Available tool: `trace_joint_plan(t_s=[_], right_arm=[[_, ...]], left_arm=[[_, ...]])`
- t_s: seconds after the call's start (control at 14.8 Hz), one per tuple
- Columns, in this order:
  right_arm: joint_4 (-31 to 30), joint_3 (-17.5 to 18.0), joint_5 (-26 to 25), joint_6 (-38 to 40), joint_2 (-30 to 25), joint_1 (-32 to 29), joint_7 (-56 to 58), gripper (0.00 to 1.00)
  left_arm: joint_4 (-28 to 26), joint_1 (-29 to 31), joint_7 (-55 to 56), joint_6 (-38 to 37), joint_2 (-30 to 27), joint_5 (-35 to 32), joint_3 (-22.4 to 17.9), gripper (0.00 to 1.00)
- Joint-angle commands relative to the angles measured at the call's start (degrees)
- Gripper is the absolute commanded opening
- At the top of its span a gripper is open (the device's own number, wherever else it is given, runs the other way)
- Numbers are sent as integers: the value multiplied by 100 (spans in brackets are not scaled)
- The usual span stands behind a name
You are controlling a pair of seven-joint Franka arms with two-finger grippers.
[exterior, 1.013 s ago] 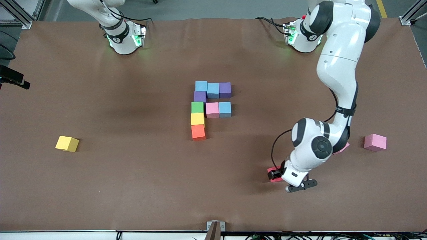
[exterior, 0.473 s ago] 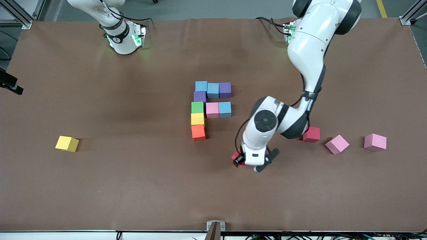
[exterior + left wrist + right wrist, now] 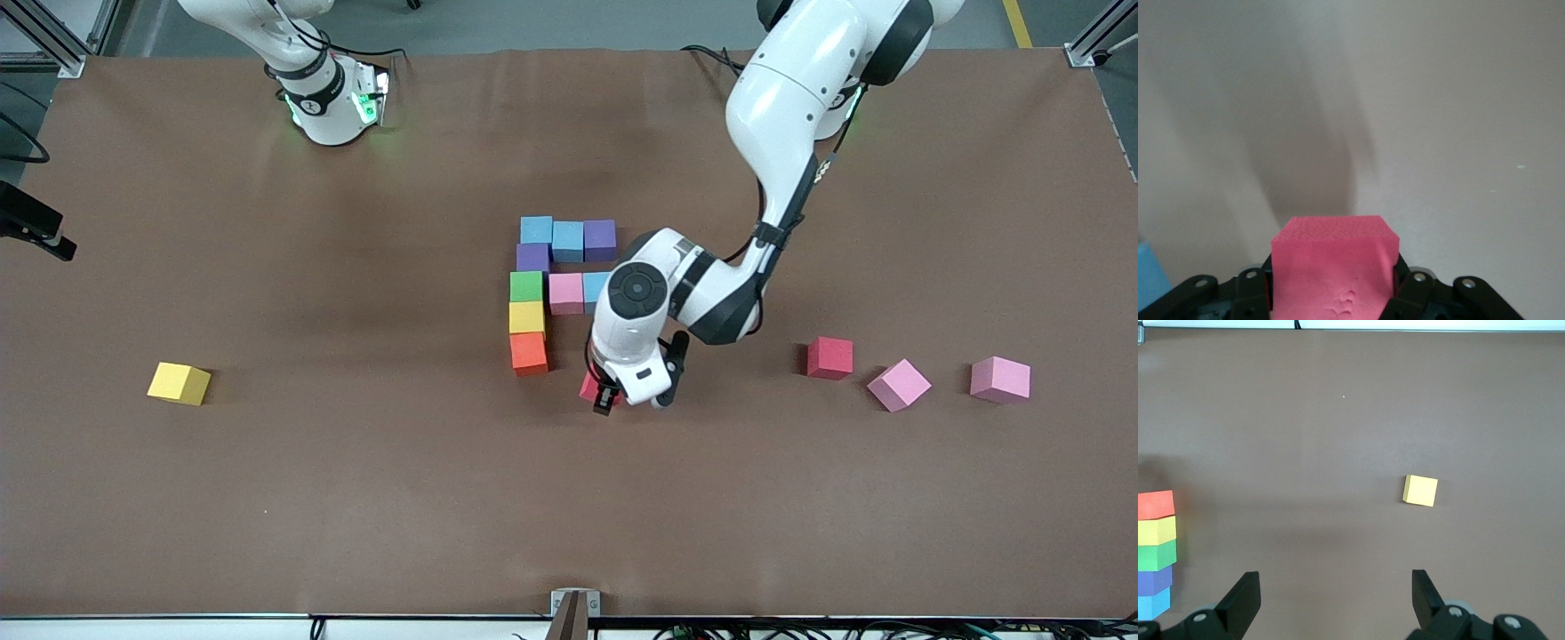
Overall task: Arrange 11 blocks into digit 3
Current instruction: 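Carry the red cube with the left gripper to the digit, then lower the red cube beside the orange cube and open the left gripper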
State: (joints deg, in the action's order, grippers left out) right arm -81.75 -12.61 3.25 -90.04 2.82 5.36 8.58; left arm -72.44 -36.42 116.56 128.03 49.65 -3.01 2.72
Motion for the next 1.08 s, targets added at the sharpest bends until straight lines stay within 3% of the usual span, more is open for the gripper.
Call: trace_joint_plan(t_s=[0.0,0.2,1.01], right_arm=[[54,309,-61,13,-53,-454,-41,100],[89,671,-79,13,-54,-833,-32,100],[54,690,-105,22,-54,-808,-23,100]], left_arm=[[-156,-252,1557,-50,-43,-155,-113,2],[-289,-453,2369,-129,-43,-490,-87,3],[-192,-806,2706,-314,159,-639,-131,4]])
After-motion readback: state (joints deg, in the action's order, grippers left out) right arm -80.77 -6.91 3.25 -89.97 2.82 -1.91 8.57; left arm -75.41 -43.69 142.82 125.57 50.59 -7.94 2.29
